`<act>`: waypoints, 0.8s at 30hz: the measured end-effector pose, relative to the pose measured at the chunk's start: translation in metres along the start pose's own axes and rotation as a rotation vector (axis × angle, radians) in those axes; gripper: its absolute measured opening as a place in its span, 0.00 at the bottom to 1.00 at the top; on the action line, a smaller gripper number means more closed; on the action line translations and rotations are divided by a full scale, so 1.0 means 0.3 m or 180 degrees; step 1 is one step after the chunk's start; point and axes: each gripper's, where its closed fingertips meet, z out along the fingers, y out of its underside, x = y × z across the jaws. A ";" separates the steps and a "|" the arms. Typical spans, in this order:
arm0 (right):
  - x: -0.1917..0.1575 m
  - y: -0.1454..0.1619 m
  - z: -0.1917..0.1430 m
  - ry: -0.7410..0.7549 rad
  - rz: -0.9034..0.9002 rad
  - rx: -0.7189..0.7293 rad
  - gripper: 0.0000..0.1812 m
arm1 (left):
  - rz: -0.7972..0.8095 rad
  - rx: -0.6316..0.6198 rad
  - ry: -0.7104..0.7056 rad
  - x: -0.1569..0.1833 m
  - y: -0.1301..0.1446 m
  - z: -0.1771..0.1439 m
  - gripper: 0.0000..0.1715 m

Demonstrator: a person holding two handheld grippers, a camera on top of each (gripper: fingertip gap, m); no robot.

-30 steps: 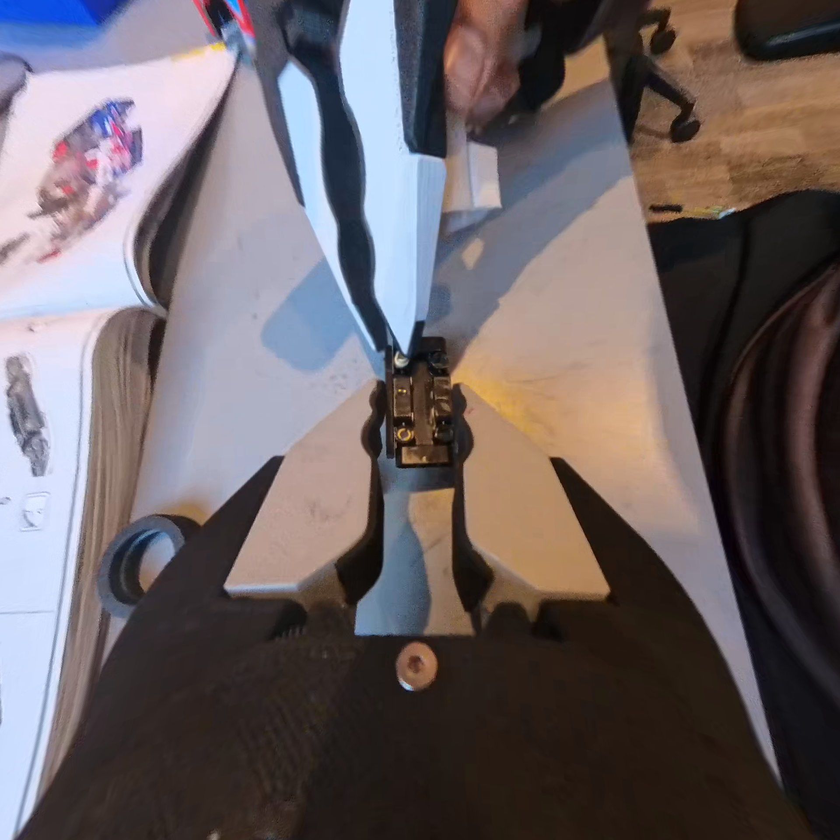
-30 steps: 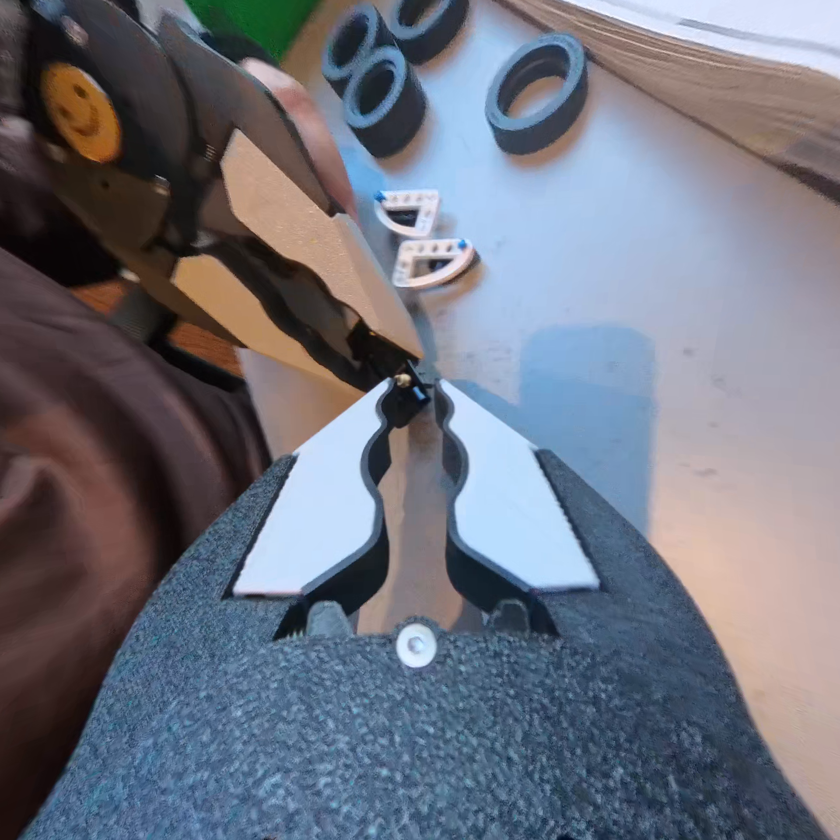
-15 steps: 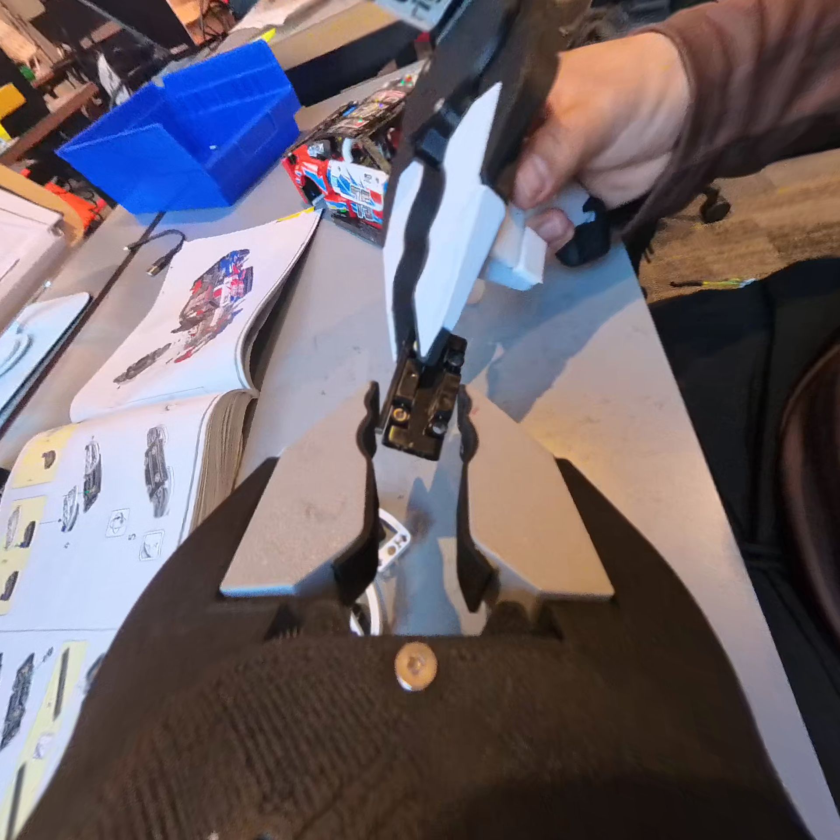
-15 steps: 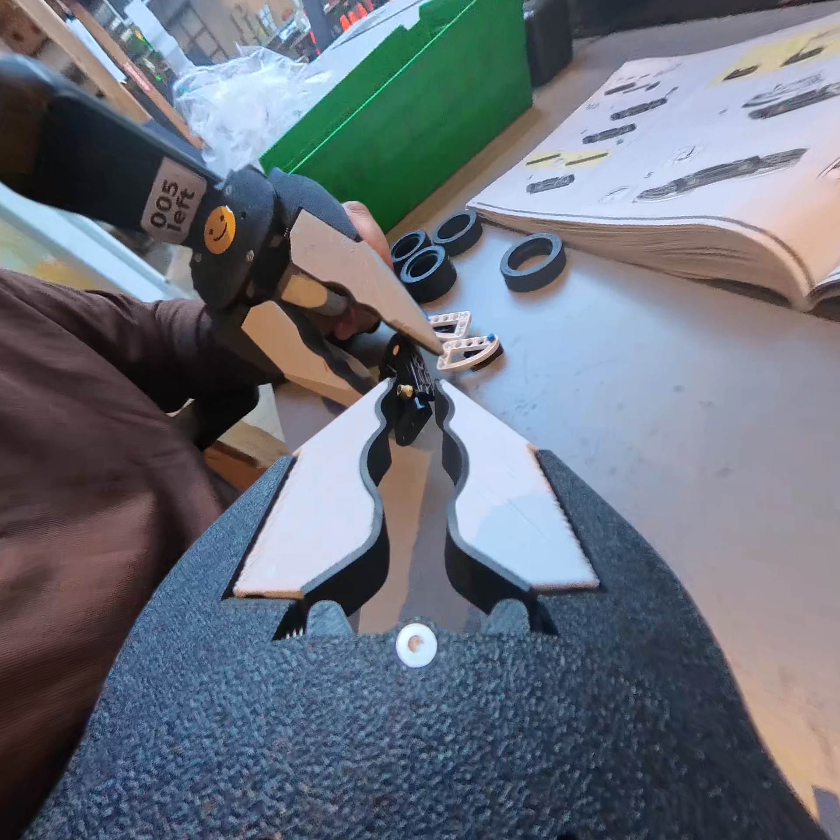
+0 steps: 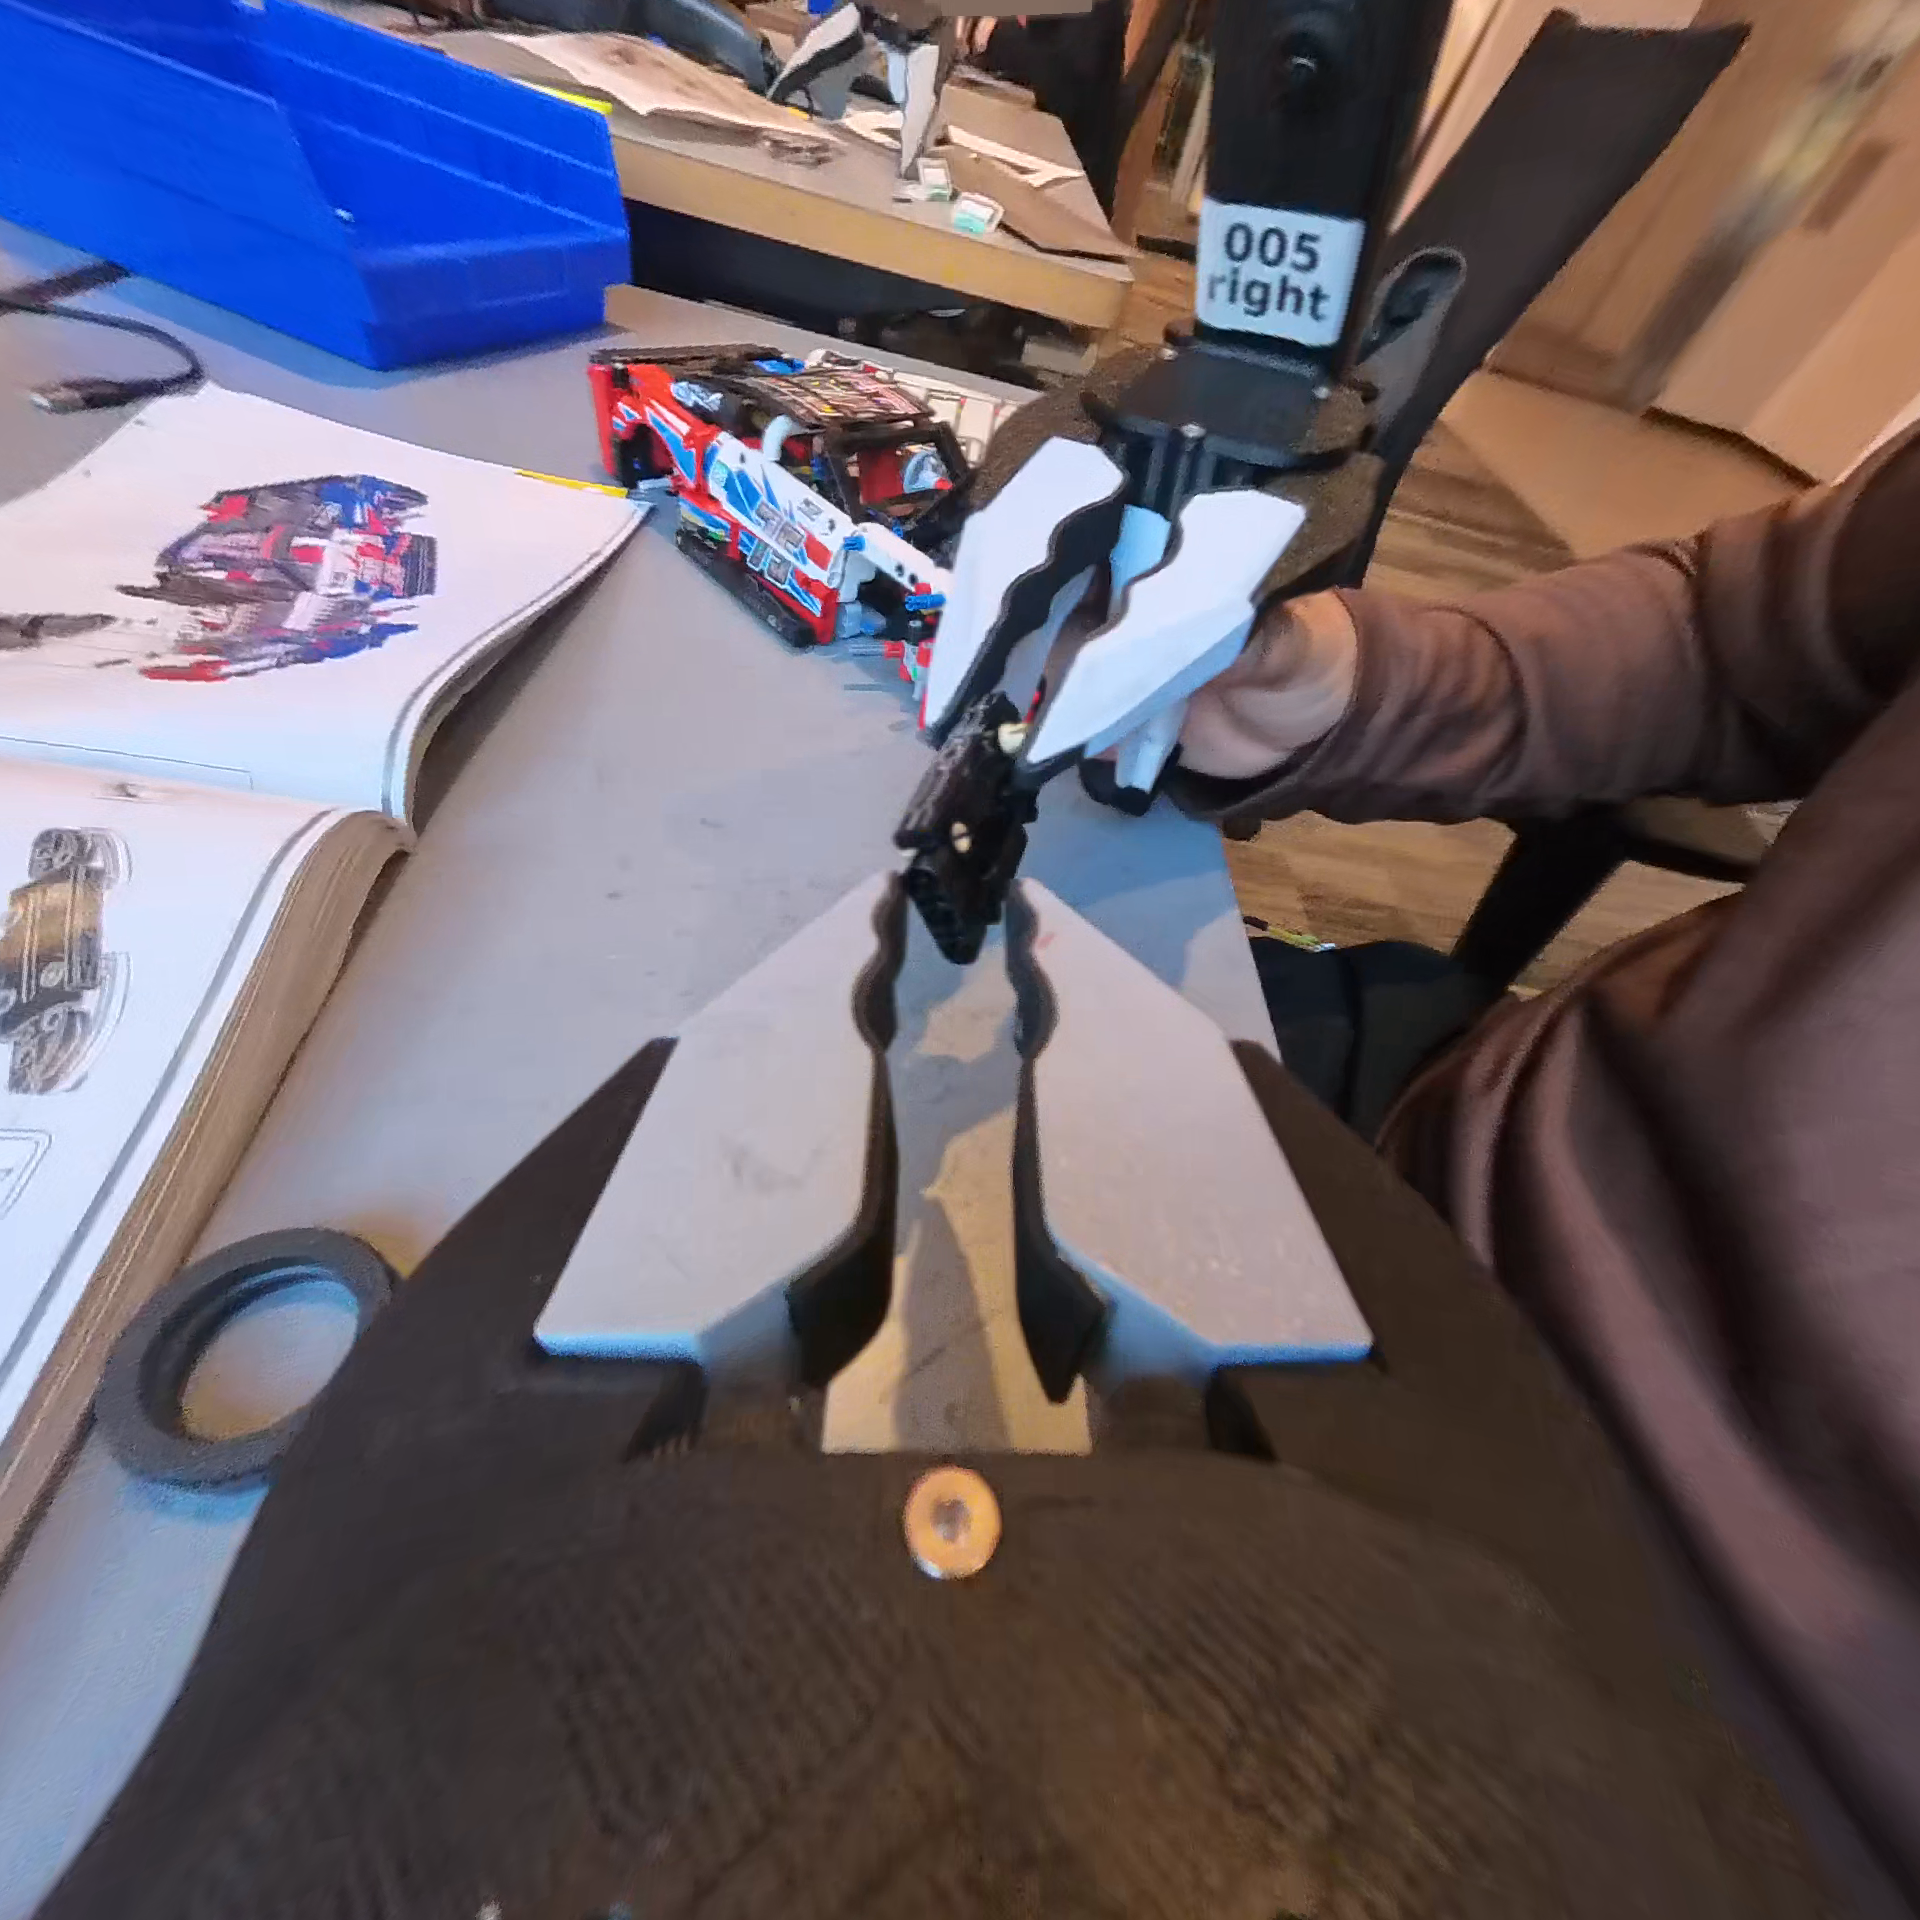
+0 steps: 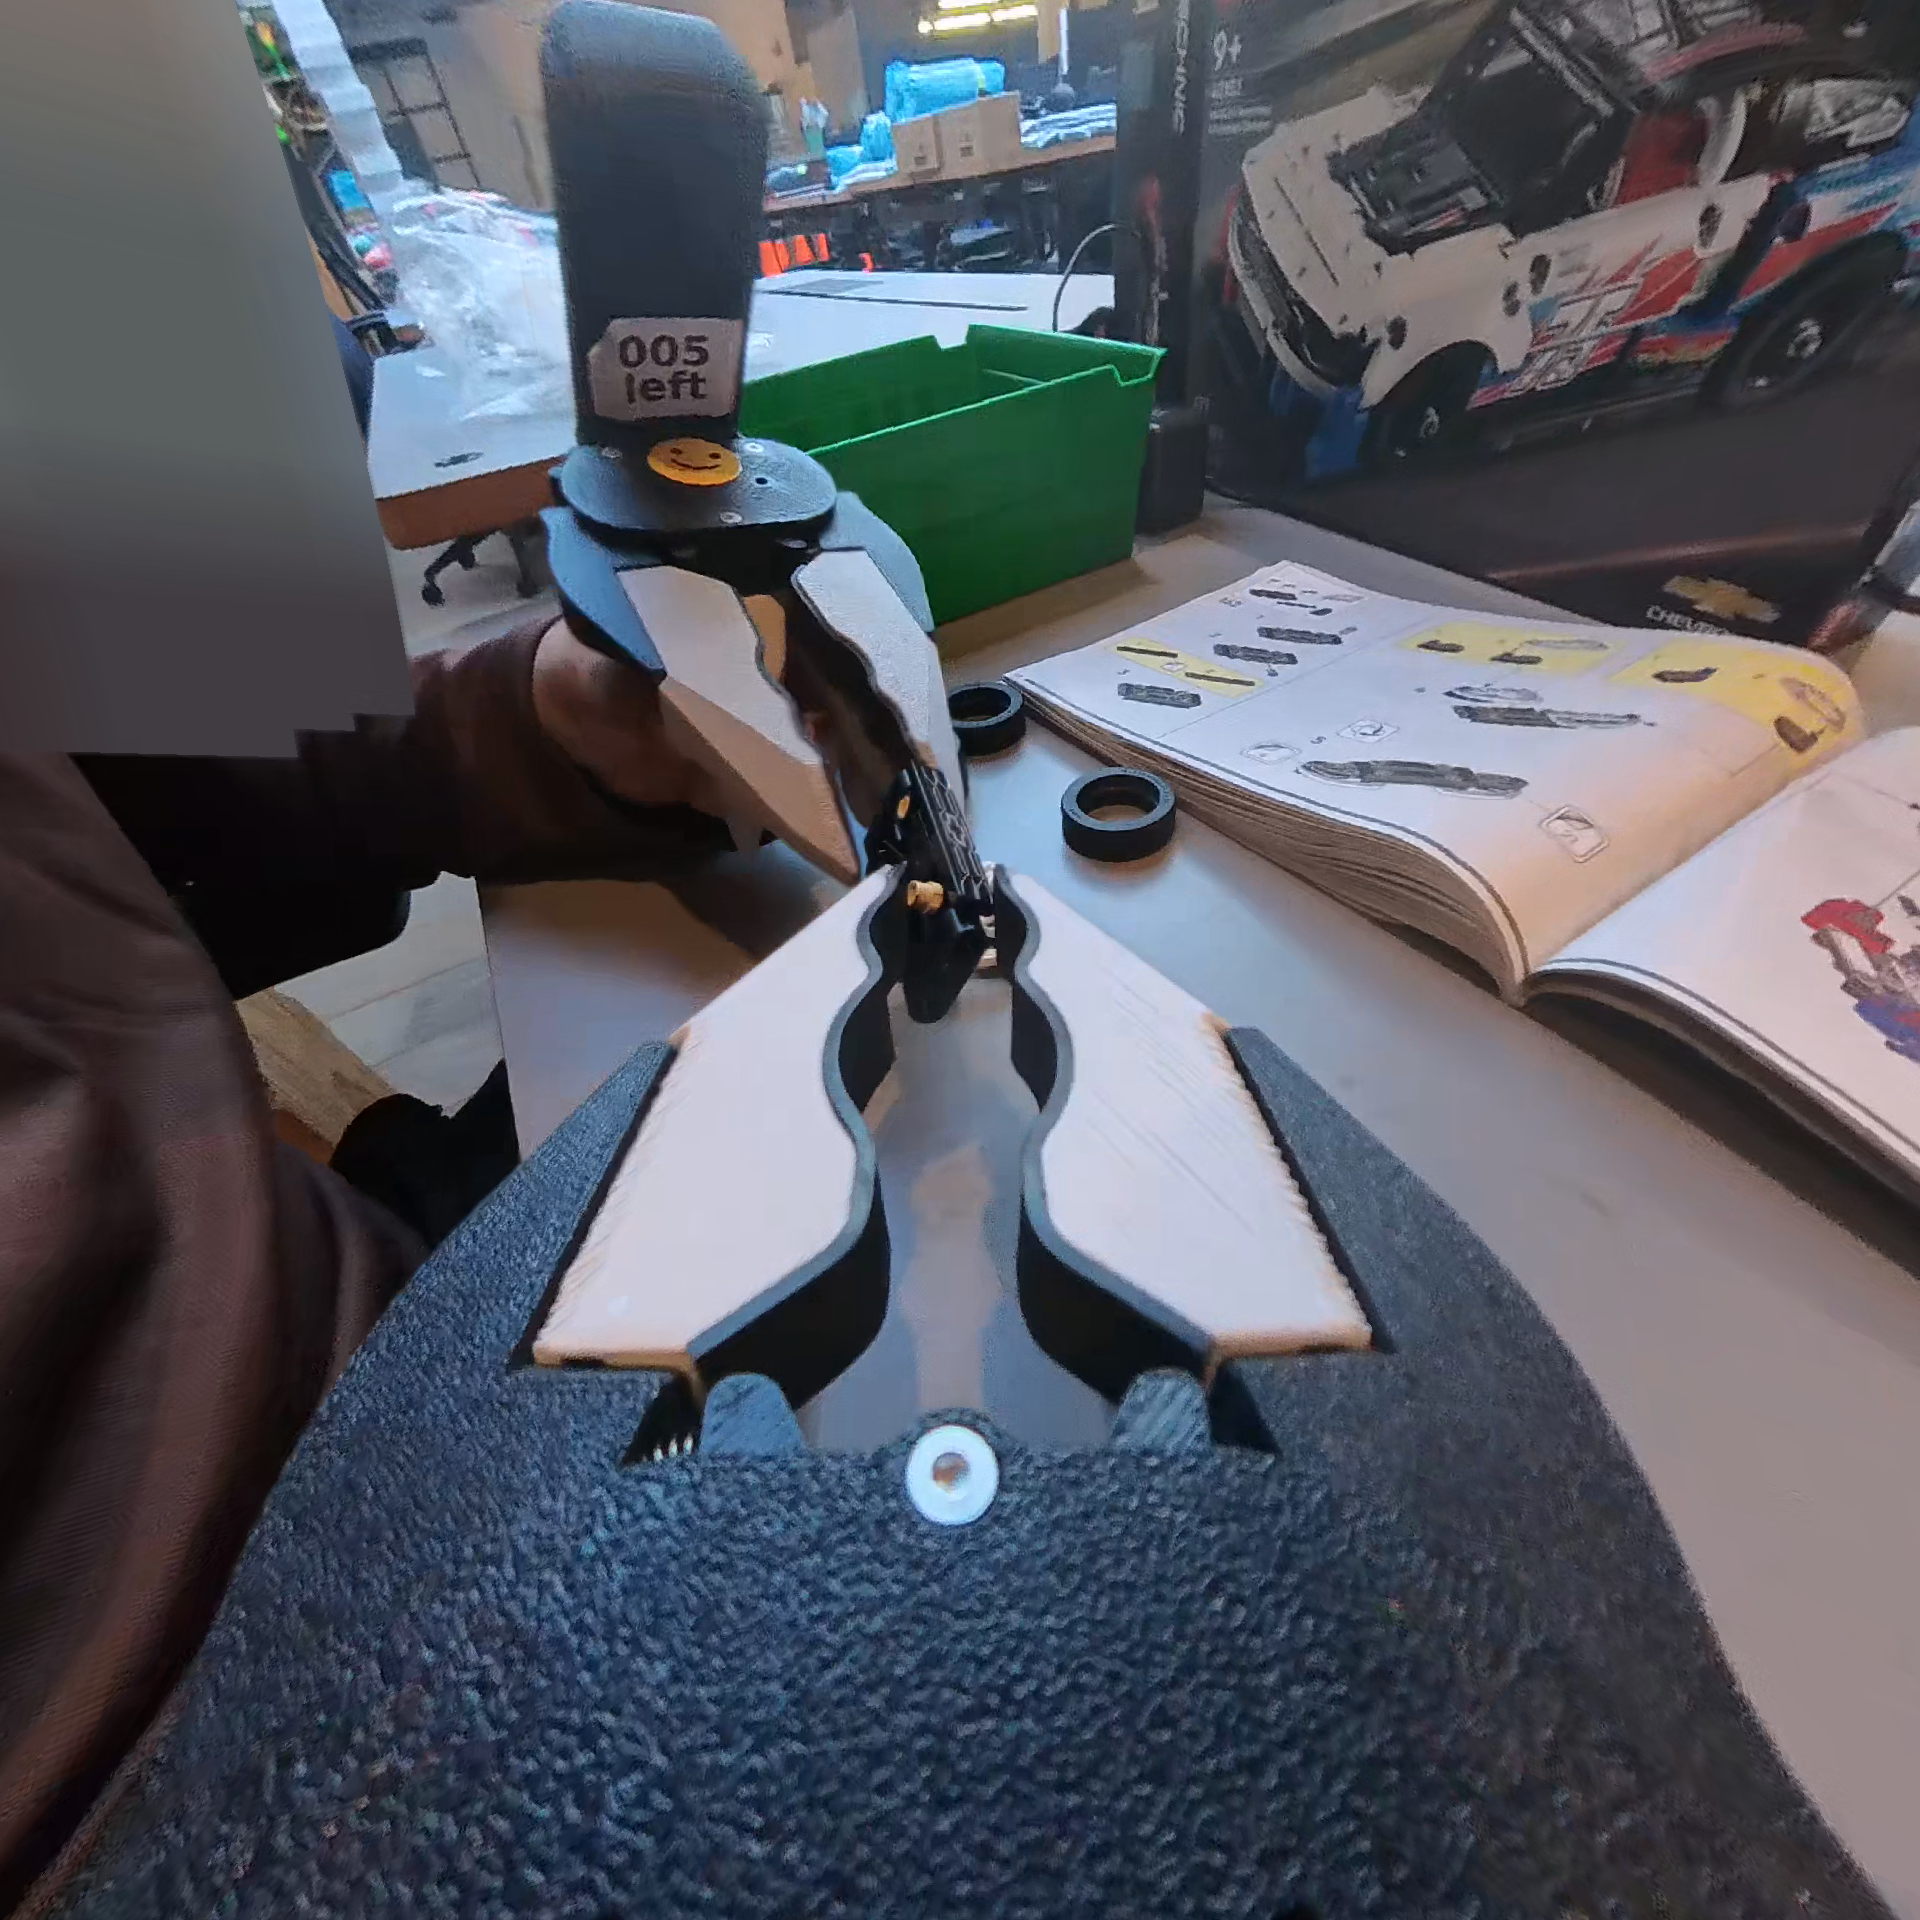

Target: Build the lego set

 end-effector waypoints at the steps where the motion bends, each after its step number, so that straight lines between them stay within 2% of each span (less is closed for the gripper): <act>1: -0.002 0.001 0.001 0.0000 -0.0028 0.0009 0.08 | -0.0054 0.0009 0.0010 -0.003 0.001 -0.001 0.07; 5: 0.005 0.006 0.006 0.0053 -0.0068 0.0063 0.08 | -0.0428 0.0024 0.0153 -0.007 0.006 0.000 0.06; 8: 0.037 0.065 0.023 0.0216 -0.0210 -0.0415 0.10 | -0.0177 -0.0135 -0.0069 -0.026 0.028 -0.001 0.03; 10: 0.031 0.063 0.027 0.0314 -0.0485 -0.0672 0.14 | 0.0053 -0.0285 -0.0268 -0.035 0.047 0.012 0.03; 12: 0.008 0.055 0.043 0.0331 -0.0732 -0.0792 0.10 | 0.0201 -0.0355 -0.0340 -0.026 0.053 0.026 0.03; 17: 0.004 0.075 0.069 0.0340 -0.0734 -0.0869 0.08 | 0.0410 -0.0517 -0.0483 -0.026 0.078 0.042 0.03; 24: 0.015 0.071 0.062 0.0341 -0.0704 -0.0798 0.07 | 0.0344 -0.0462 -0.0482 -0.030 0.069 0.036 0.03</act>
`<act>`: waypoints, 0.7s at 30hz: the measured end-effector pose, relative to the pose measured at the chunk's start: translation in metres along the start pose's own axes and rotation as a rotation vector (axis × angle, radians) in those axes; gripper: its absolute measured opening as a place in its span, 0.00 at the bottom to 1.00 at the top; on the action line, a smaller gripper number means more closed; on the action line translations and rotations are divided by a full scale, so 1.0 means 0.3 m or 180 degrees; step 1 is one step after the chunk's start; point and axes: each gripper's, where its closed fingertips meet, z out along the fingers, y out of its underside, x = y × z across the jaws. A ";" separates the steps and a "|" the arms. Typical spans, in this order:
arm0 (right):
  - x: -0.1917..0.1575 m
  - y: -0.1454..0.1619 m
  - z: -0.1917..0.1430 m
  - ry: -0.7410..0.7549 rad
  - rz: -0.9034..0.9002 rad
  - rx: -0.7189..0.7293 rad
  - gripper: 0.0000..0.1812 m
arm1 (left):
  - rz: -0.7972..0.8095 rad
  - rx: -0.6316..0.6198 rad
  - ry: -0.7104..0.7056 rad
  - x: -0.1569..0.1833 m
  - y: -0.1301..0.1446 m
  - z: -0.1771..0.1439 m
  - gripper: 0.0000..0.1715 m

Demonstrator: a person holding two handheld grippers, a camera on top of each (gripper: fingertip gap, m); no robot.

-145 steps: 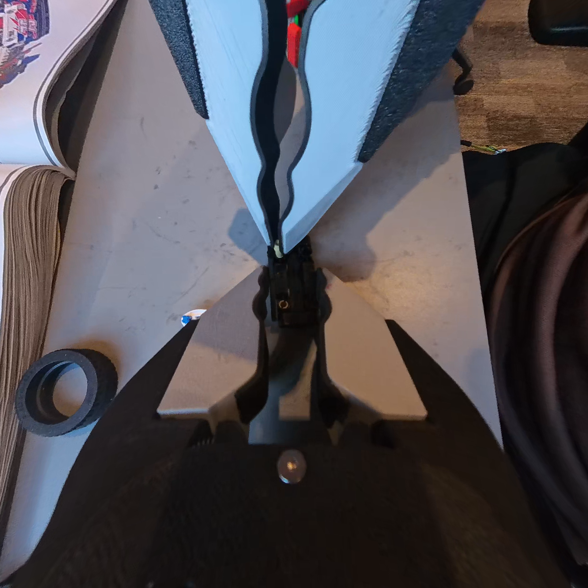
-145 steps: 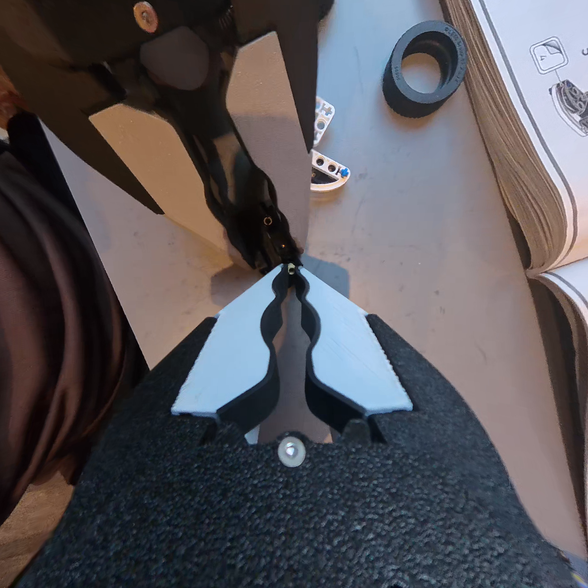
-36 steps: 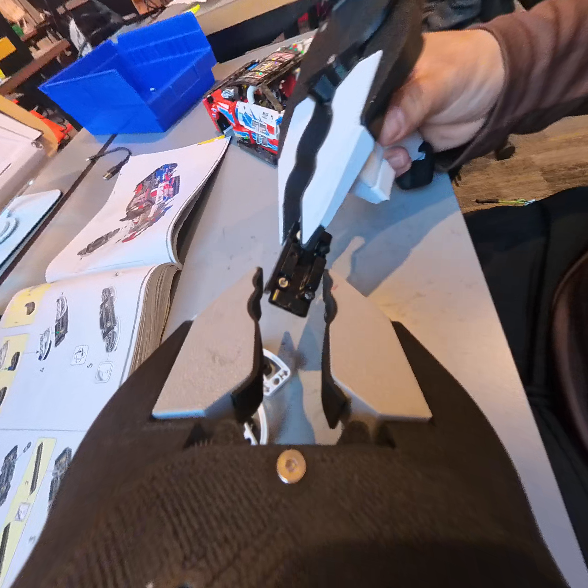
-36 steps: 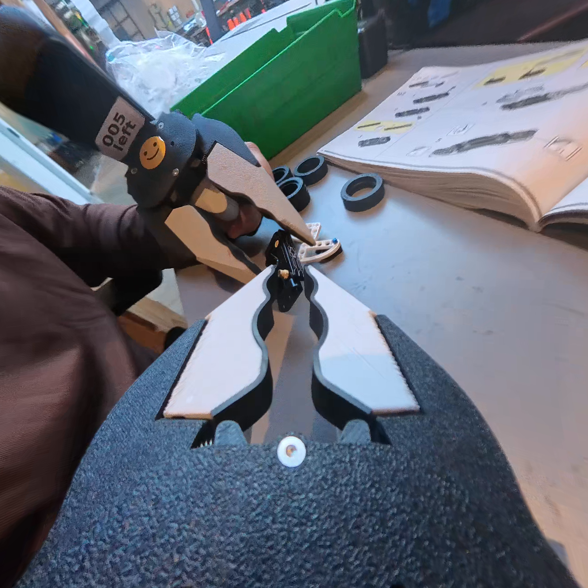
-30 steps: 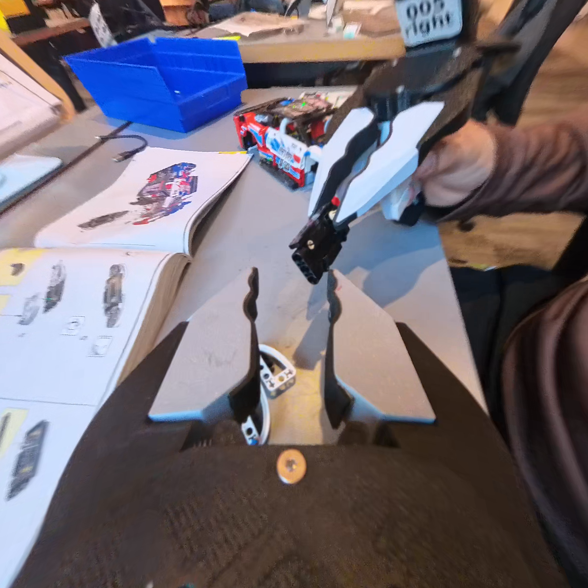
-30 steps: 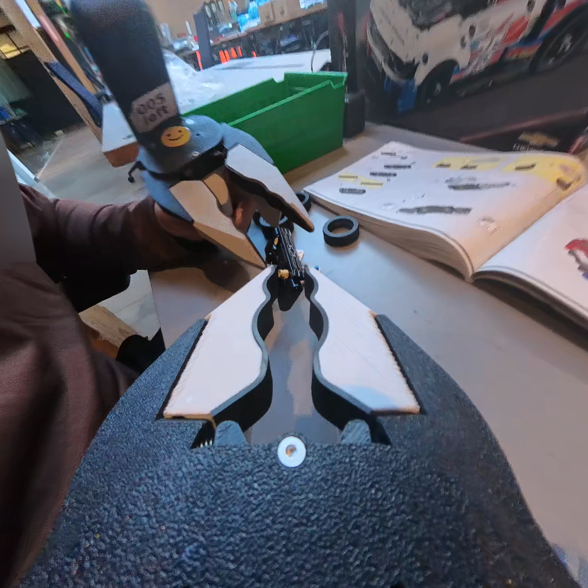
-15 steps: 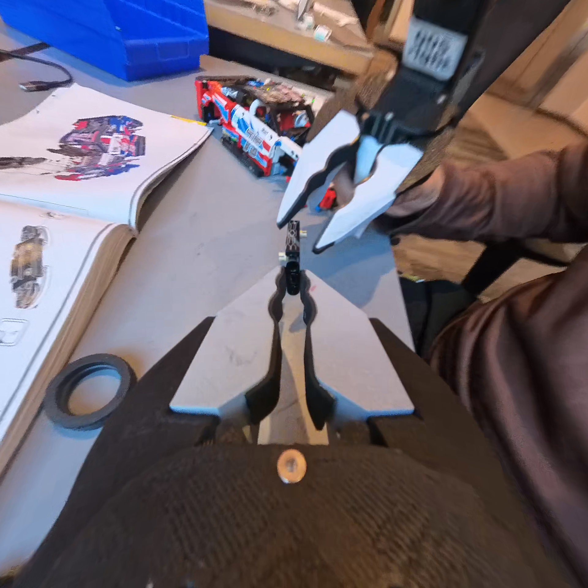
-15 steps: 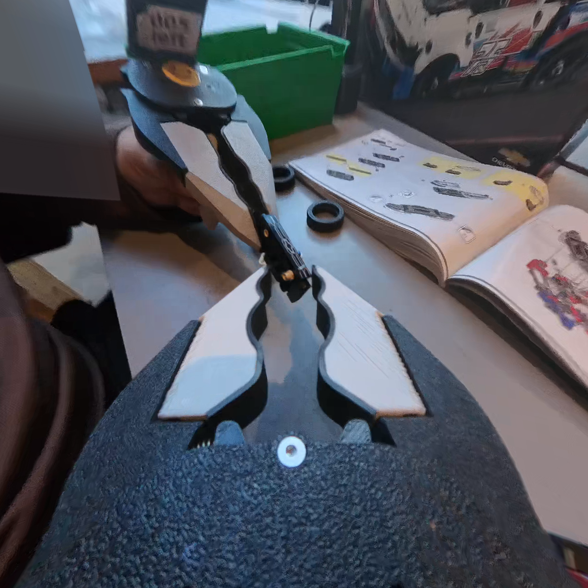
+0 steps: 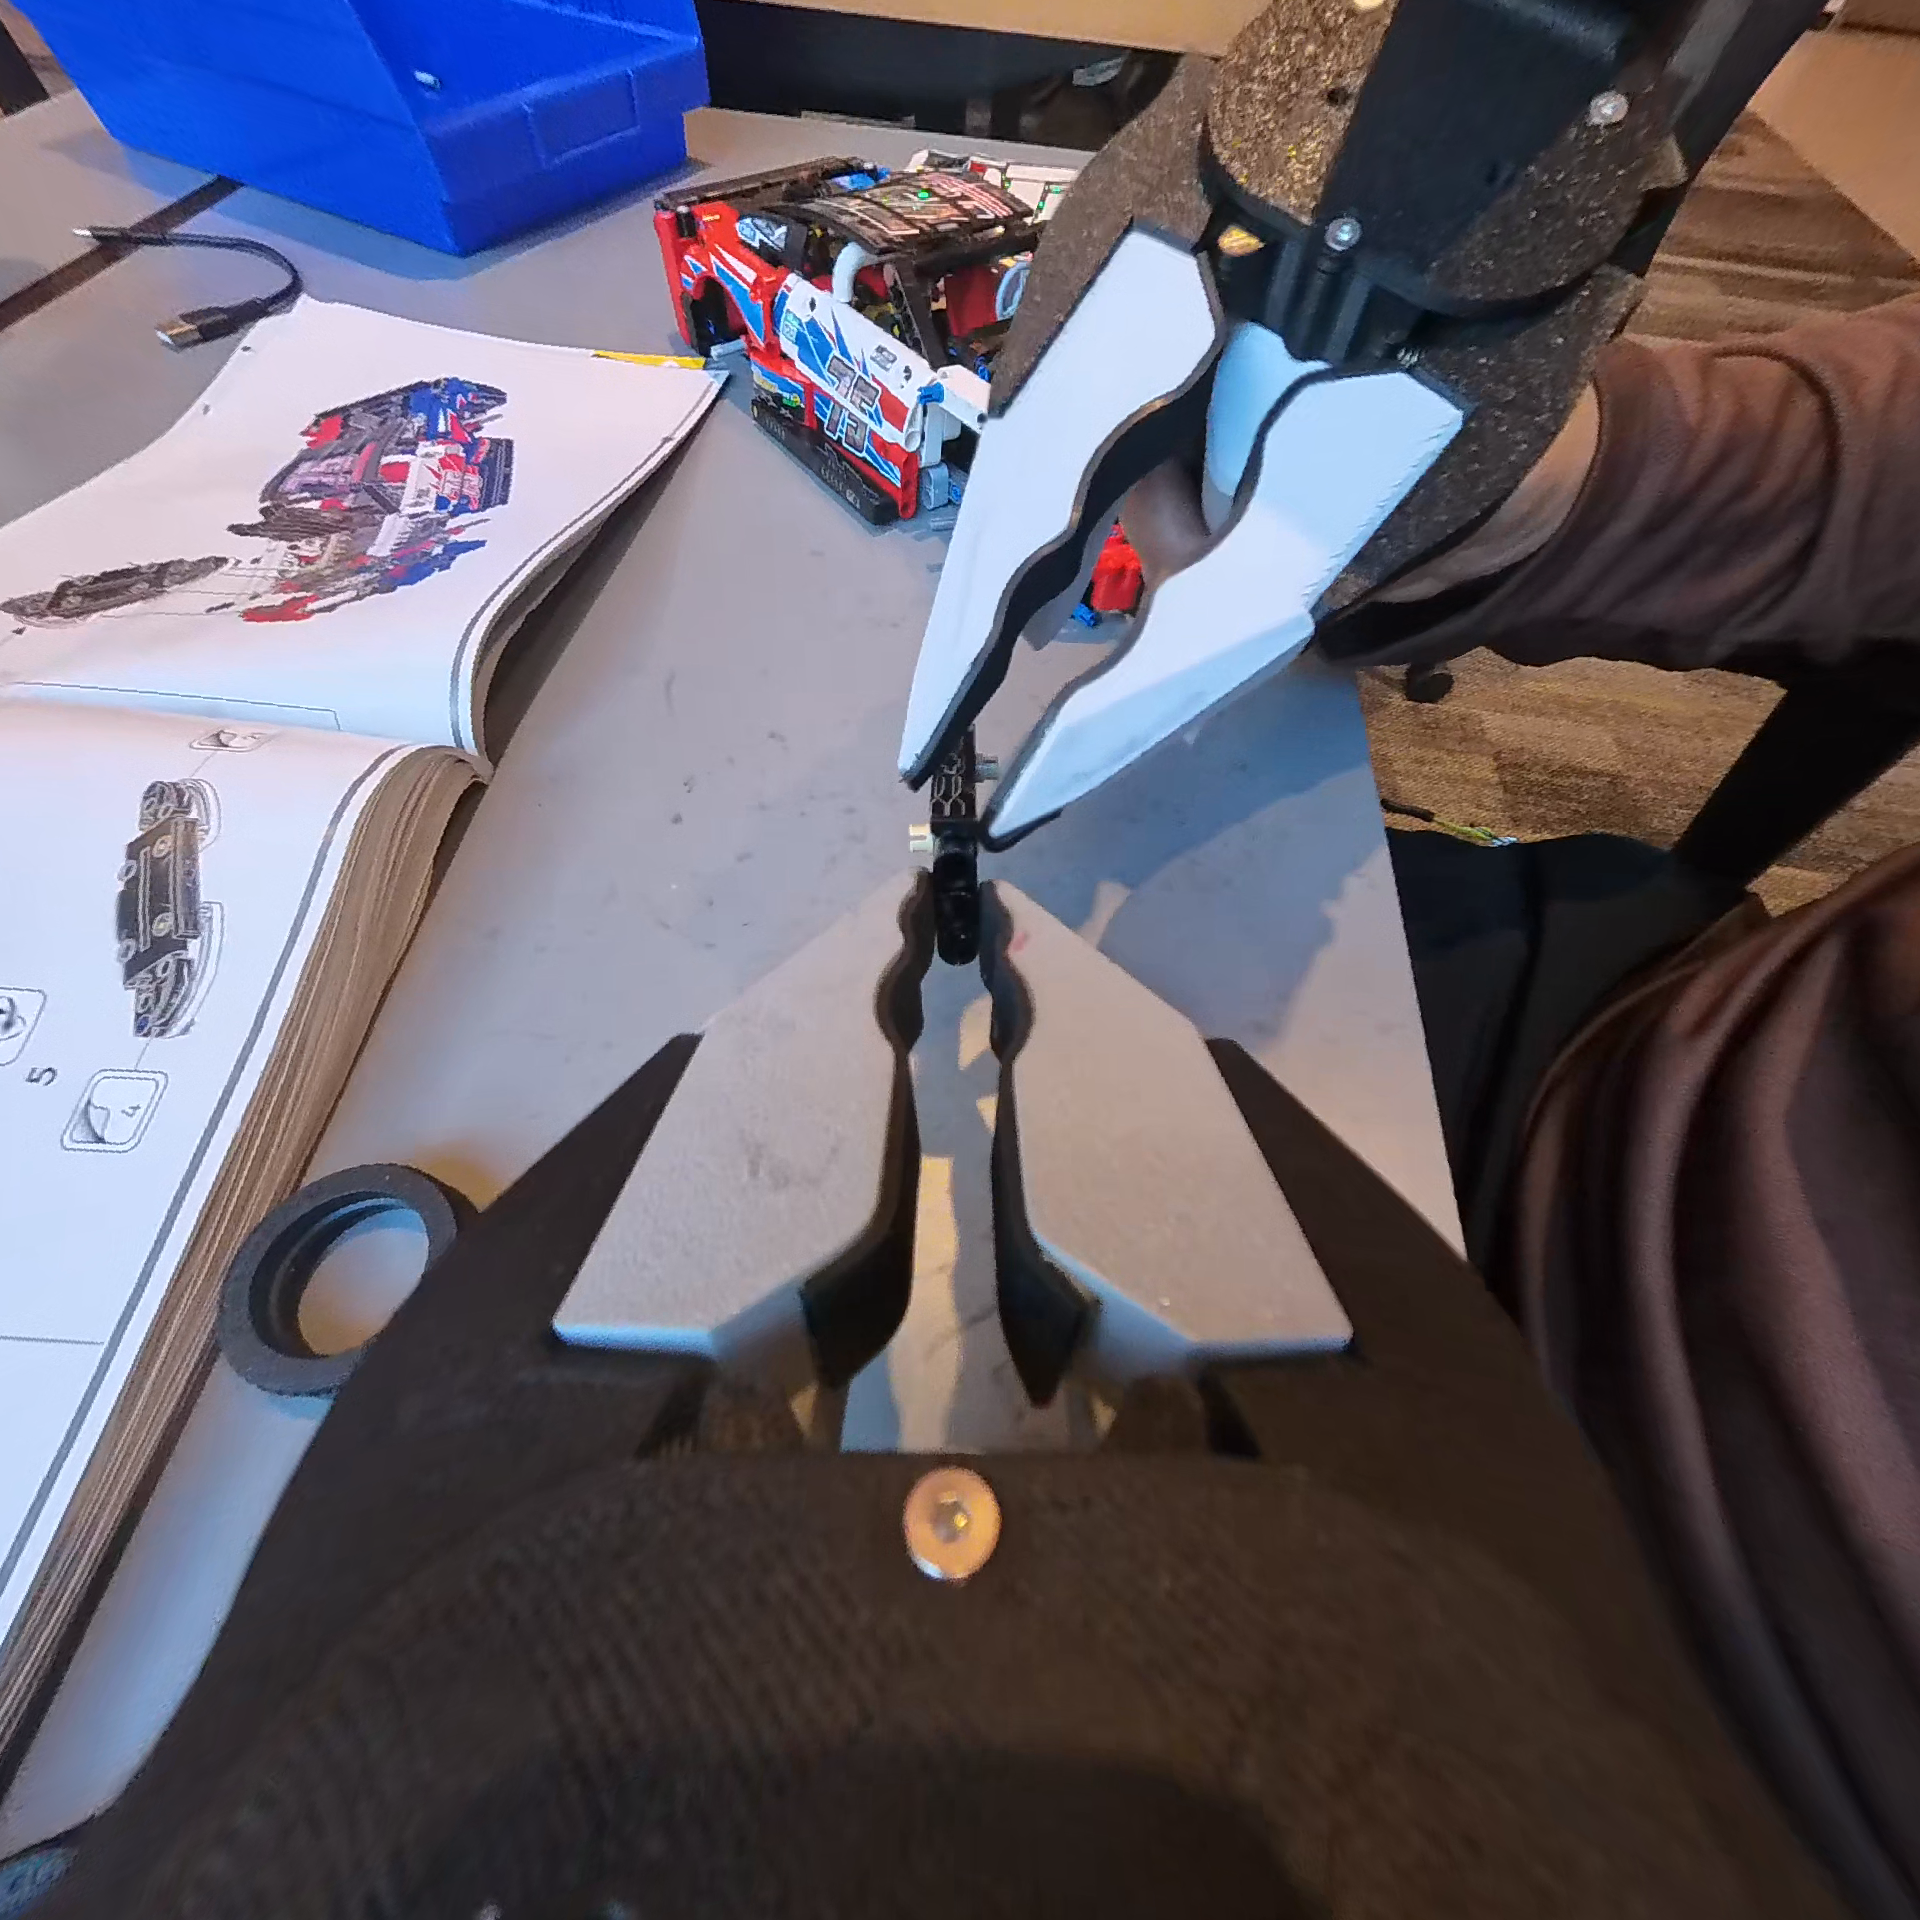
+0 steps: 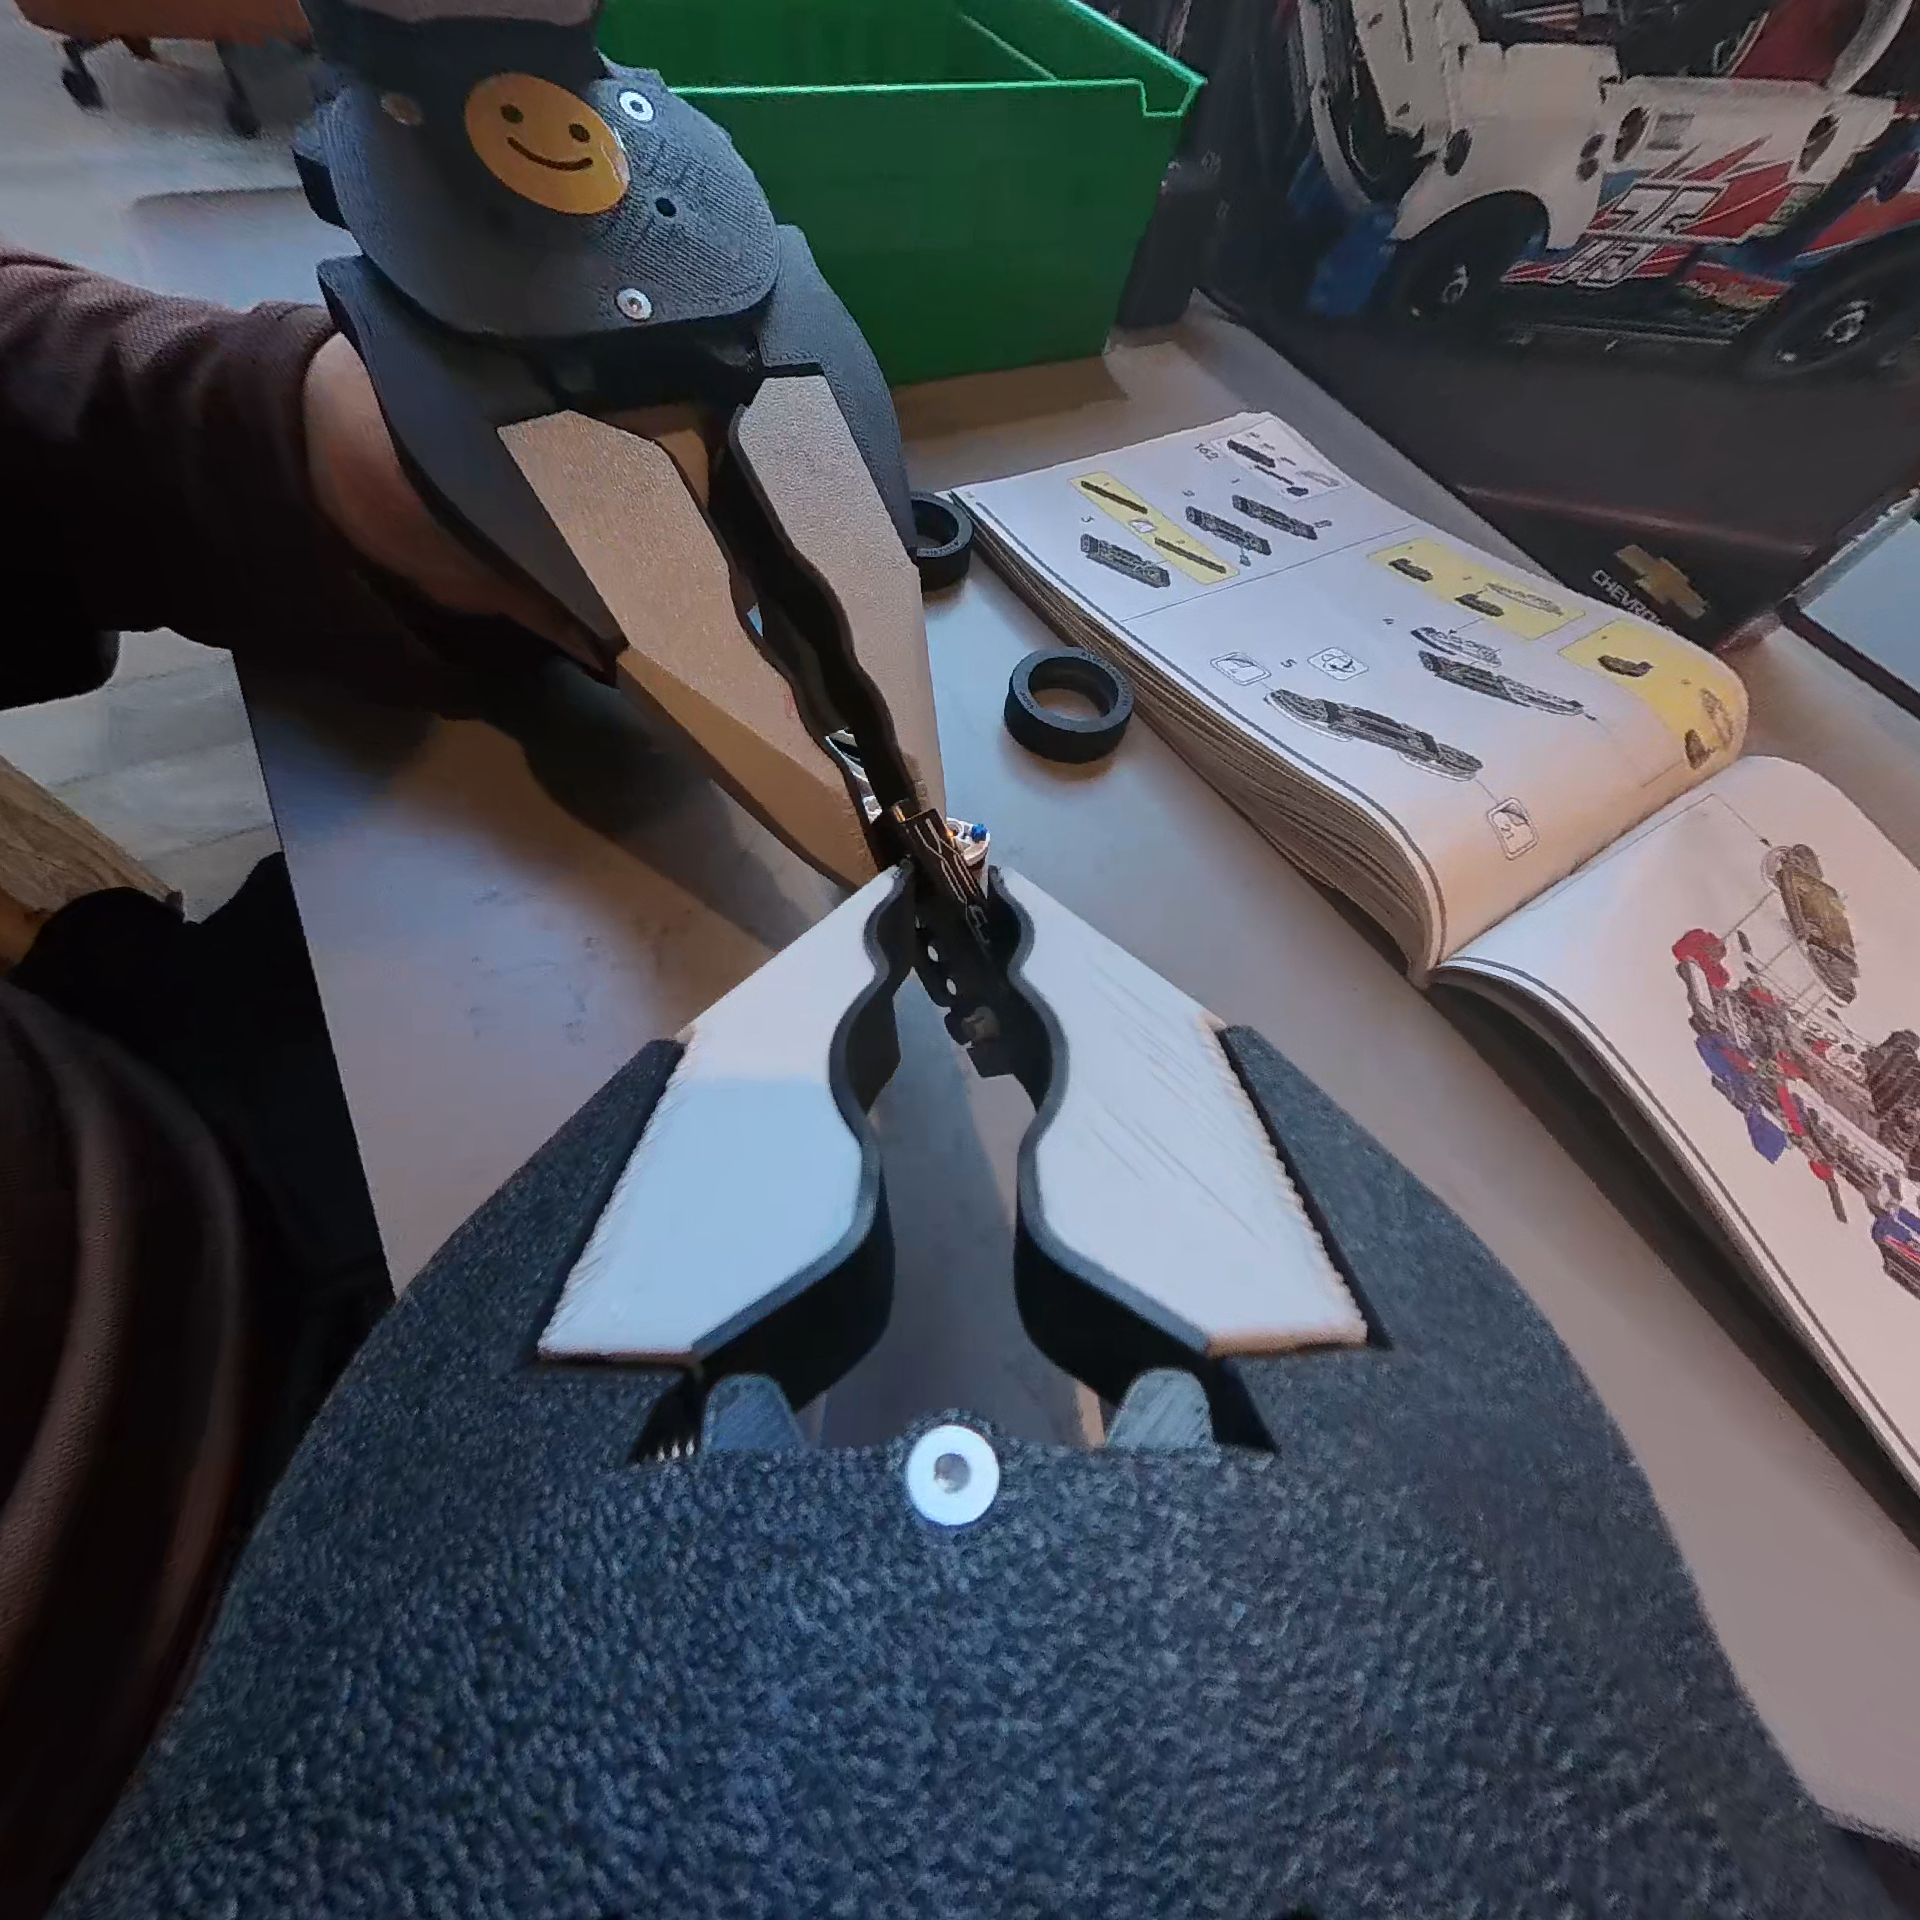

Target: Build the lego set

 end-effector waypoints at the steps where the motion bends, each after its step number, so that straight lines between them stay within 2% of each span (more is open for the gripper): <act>1: 0.001 0.005 0.002 -0.0012 0.0015 -0.0011 0.08 | -0.0009 -0.0006 0.0005 0.001 0.001 0.002 0.03; 7: -0.001 0.039 0.026 0.0001 0.0021 -0.0059 0.07 | -0.0014 -0.0199 -0.0113 -0.011 0.039 0.018 0.03; 14: -0.011 0.098 0.056 -0.0281 0.0534 -0.0241 0.07 | -0.0168 -0.0439 -0.0138 -0.013 0.096 0.045 0.03; 18: -0.007 0.099 0.068 -0.0153 0.0575 -0.0272 0.06 | -0.0444 -0.0467 -0.0077 -0.022 0.109 0.048 0.03; 21: -0.002 0.104 0.077 -0.0007 0.0561 -0.0326 0.07 | -0.0422 -0.0559 -0.0167 -0.031 0.121 0.055 0.03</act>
